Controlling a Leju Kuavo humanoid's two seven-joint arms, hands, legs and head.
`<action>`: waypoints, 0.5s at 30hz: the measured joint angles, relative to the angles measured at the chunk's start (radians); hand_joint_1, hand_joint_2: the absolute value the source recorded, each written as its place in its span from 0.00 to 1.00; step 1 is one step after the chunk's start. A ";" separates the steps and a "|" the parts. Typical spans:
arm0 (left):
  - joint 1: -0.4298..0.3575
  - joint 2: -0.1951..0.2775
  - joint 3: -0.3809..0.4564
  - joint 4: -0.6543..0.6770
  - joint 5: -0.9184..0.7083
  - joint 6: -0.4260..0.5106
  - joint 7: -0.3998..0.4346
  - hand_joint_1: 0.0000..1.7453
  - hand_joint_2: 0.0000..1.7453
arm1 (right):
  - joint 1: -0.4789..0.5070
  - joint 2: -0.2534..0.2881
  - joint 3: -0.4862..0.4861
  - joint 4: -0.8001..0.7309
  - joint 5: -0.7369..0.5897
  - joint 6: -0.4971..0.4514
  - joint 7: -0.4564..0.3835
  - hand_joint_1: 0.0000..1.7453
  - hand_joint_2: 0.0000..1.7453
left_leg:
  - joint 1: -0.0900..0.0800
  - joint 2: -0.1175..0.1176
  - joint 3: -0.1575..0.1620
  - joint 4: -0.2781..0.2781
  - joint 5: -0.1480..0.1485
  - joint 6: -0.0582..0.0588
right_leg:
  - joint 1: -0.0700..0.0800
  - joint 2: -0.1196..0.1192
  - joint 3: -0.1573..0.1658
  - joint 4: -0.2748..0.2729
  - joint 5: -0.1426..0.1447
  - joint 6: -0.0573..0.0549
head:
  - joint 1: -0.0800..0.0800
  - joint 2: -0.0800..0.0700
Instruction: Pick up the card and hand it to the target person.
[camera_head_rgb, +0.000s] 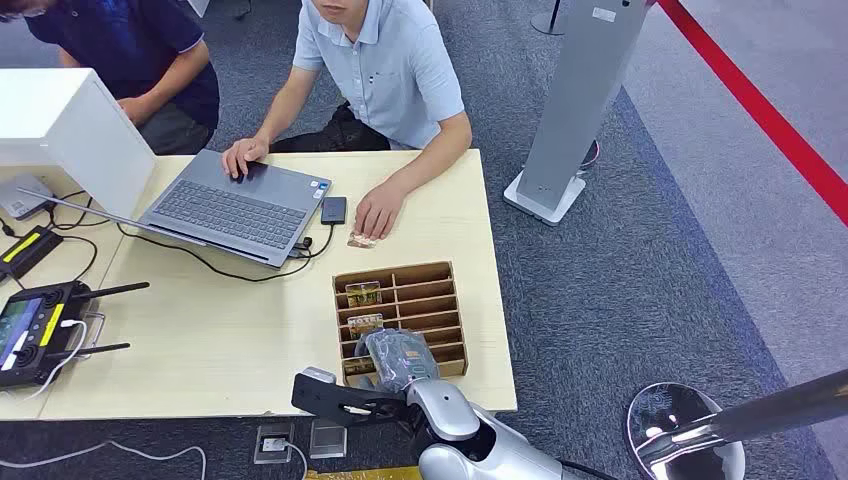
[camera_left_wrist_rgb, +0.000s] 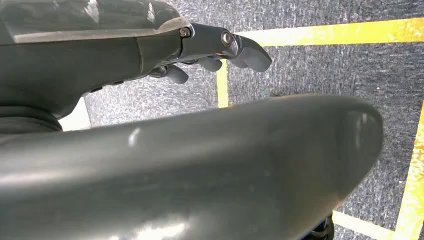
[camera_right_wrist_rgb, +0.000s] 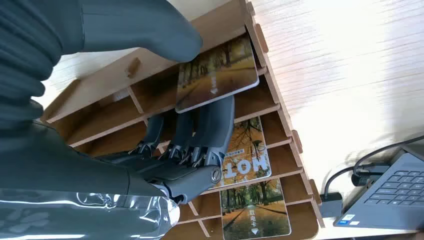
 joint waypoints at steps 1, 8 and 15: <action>0.000 0.000 0.000 0.000 0.000 0.000 0.000 0.00 0.00 | 0.000 0.000 0.000 0.000 0.000 0.000 0.000 0.60 1.00 | 0.000 0.000 0.000 0.000 0.000 0.000 | 0.000 0.000 0.000 0.000 0.000 0.000 | 0.000 0.000; 0.000 0.000 0.000 0.000 0.000 0.000 0.000 0.00 0.00 | 0.000 0.000 0.000 0.002 0.000 0.000 0.000 0.71 1.00 | 0.000 0.000 0.000 0.000 0.000 0.000 | 0.000 0.000 0.000 0.000 0.000 0.000 | 0.000 0.000; 0.000 -0.001 0.000 0.000 0.000 0.000 0.000 0.00 0.00 | 0.002 0.000 0.000 0.002 0.000 0.000 0.000 0.78 1.00 | 0.000 0.000 0.000 0.000 0.000 0.000 | 0.000 0.000 0.000 0.000 0.000 0.000 | 0.000 0.000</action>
